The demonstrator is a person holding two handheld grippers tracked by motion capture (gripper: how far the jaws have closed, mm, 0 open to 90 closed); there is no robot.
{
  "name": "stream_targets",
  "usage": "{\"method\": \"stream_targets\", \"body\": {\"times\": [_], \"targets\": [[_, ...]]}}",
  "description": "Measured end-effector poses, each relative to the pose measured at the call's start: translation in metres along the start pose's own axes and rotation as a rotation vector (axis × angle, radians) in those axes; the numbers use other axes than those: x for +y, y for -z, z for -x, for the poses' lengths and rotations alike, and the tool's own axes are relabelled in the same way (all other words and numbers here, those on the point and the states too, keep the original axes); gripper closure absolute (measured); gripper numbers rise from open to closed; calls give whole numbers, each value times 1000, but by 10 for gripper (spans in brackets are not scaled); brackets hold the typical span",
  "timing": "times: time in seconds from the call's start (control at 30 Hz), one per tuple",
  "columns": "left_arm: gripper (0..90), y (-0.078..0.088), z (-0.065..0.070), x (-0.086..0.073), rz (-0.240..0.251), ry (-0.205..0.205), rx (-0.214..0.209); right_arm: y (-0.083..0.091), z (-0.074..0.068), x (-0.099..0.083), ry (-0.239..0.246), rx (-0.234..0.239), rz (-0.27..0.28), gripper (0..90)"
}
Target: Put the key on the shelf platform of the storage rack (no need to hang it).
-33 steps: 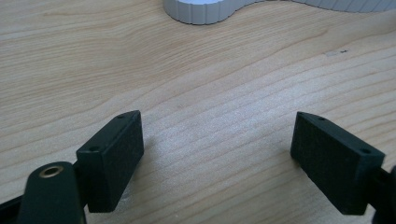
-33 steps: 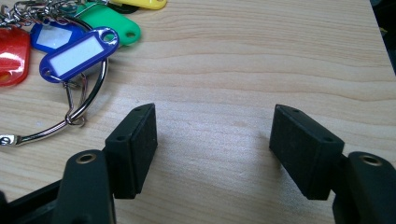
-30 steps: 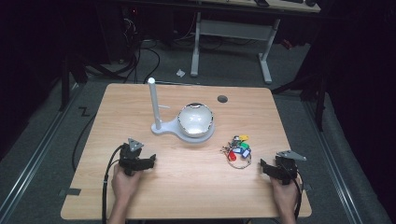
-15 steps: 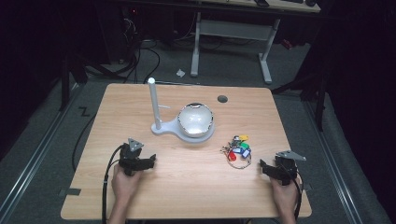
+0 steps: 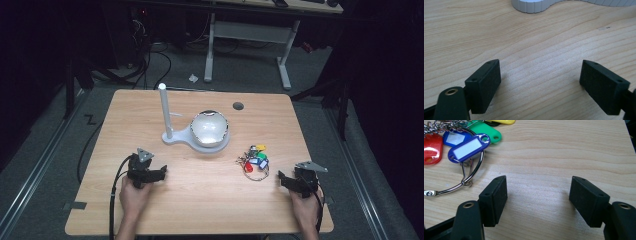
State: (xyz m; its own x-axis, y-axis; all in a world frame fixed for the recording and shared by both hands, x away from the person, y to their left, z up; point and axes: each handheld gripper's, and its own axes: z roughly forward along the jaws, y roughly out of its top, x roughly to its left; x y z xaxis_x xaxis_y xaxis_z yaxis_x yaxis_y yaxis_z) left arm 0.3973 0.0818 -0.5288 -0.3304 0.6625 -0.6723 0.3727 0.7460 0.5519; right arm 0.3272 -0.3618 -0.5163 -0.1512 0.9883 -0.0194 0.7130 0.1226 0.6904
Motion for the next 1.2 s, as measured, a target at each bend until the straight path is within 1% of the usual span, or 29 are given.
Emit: {"method": "stream_targets", "body": {"times": [0.27,0.43,0.63,0.83,0.9,1.1,1.17,1.2], "targets": [[176,0,0,0,1,-1,0,0,0,0,-7,3,4,314],[176,0,-1,0,-1,-7,-3,0,-1,0,-10,-3,0,318],[176,0,0,0,0,-7,-3,2,-1,0,-11,-3,-4,344],[176,0,0,0,-1,-7,-4,5,-1,-3,-33,21,6,377],[176,0,-1,0,0,-8,-4,9,-3,-6,-45,25,23,407],[176,0,0,0,0,-7,-4,16,-7,-9,-41,41,40,433],[176,0,-1,0,-1,-7,-4,18,-8,-9,-48,45,43,437],[176,0,0,0,-1,-6,-4,19,-11,-11,-46,56,49,446]]}}
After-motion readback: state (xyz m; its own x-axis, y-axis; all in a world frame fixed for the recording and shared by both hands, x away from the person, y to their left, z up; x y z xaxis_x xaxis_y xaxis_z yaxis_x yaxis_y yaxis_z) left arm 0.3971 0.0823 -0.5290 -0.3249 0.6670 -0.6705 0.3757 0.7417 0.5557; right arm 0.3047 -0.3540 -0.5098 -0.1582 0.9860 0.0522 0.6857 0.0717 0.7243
